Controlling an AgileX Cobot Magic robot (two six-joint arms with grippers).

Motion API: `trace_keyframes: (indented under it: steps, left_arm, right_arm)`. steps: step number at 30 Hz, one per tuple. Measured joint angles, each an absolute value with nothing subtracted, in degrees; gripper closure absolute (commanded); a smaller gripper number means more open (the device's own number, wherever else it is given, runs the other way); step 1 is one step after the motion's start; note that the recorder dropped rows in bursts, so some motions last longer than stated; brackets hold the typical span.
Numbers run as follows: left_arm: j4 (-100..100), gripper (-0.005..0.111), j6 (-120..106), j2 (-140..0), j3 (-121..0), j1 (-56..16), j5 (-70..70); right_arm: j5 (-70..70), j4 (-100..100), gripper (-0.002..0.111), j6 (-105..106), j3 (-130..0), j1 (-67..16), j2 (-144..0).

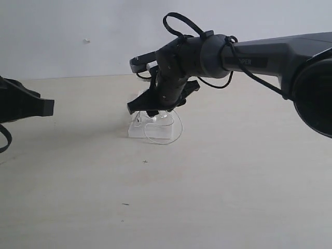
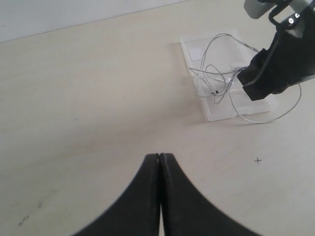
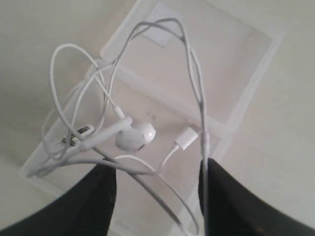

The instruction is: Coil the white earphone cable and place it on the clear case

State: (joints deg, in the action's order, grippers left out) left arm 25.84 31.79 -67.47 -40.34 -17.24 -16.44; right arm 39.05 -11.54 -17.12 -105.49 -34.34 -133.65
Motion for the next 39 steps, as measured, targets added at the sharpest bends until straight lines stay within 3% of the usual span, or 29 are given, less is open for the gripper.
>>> trace_keyframes:
  steps: [9,27,28,33,39]
  left_arm:
    - [25.0,0.107,31.9,-67.5,-40.3,-17.2,-17.4]
    - [23.4,0.107,31.9,-67.5,-40.3,-17.2,-18.0]
    - [23.4,0.107,31.9,-67.5,-40.3,-17.2,-18.1]
    - [23.3,0.107,31.9,-67.5,-40.3,-17.2,-18.1]
    - [23.3,0.107,31.0,-67.5,-40.3,-17.2,-18.1]
  right_arm:
    - [49.5,-5.2,0.051,-17.1,-116.9,-34.3,-135.8]
    - [57.8,-7.1,0.052,-17.0,-125.3,-34.3,-136.0]
    - [59.1,-7.9,0.056,-16.9,-126.2,-34.3,-136.0]
    - [61.4,-8.9,0.108,-15.7,-127.3,-34.3,-136.0]
    - [68.3,-9.3,0.108,-8.0,-127.3,-34.3,-133.4]
